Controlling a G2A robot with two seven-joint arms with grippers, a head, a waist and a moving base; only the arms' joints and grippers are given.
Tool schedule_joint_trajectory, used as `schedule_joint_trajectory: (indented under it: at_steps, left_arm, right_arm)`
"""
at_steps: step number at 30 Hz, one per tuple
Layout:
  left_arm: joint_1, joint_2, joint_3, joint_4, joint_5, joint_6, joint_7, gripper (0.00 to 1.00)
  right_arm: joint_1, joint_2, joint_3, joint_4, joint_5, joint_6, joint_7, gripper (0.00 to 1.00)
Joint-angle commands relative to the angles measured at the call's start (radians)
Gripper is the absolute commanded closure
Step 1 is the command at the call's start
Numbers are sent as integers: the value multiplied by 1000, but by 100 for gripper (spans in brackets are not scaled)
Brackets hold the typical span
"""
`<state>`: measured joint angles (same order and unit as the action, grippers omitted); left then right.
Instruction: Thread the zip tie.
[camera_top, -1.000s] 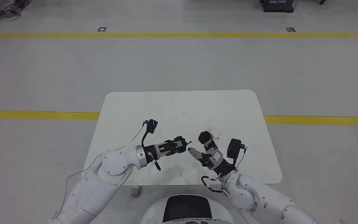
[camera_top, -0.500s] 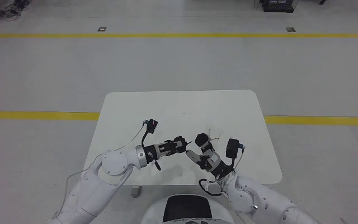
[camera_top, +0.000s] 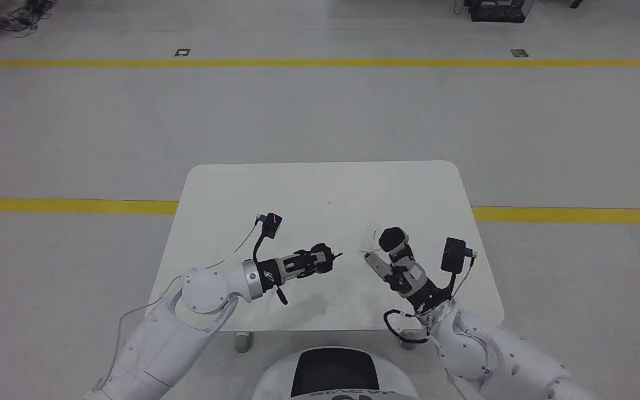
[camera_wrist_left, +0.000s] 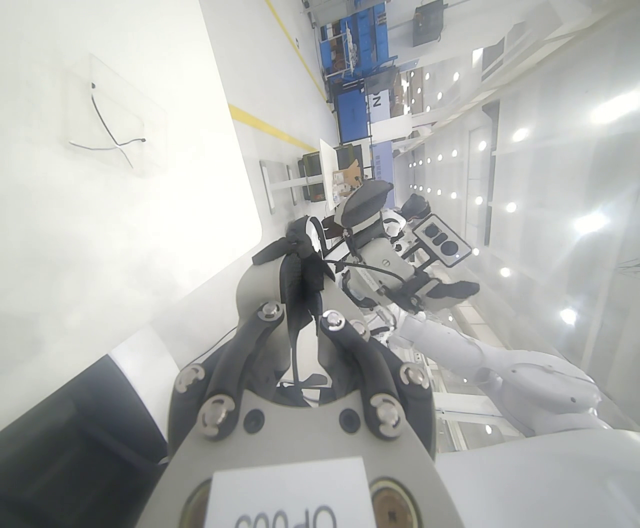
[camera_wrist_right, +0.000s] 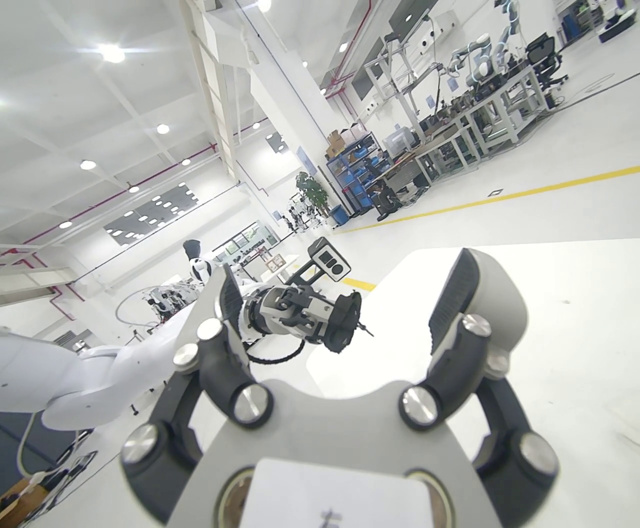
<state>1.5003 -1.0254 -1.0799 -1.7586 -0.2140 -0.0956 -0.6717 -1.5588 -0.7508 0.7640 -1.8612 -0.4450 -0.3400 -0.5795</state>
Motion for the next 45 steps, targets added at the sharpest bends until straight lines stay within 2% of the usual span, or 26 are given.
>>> schedule_joint_trajectory:
  at_steps: [1, 6, 11, 16, 20, 24, 31, 45]
  left_arm:
    - [0, 0, 0, 0, 0, 0, 0, 100]
    - [0, 0, 0, 0, 0, 0, 0, 100]
    - [0, 0, 0, 0, 0, 0, 0, 100]
    - [0, 0, 0, 0, 0, 0, 0, 100]
    - [0, 0, 0, 0, 0, 0, 0, 100]
    - [0, 0, 0, 0, 0, 0, 0, 100]
    - [0, 0, 0, 0, 0, 0, 0, 100]
    - [0, 0, 0, 0, 0, 0, 0, 100]
  right_arm:
    - [-15, 31, 29, -8, 34, 0, -1, 0]
    - [-25, 85, 57, -36, 125, 0, 59, 0]
    - [-2, 119, 69, -72, 281, 0, 162, 0]
    - [16, 126, 86, -86, 424, 0, 292, 0]
    - [19, 117, 113, -78, 514, 0, 398, 0]
    - [11, 95, 152, -66, 590, 0, 506, 0]
    - [-19, 35, 241, -39, 695, 0, 724, 0]
    - [-92, -143, 463, 40, 858, 0, 1167, 0]
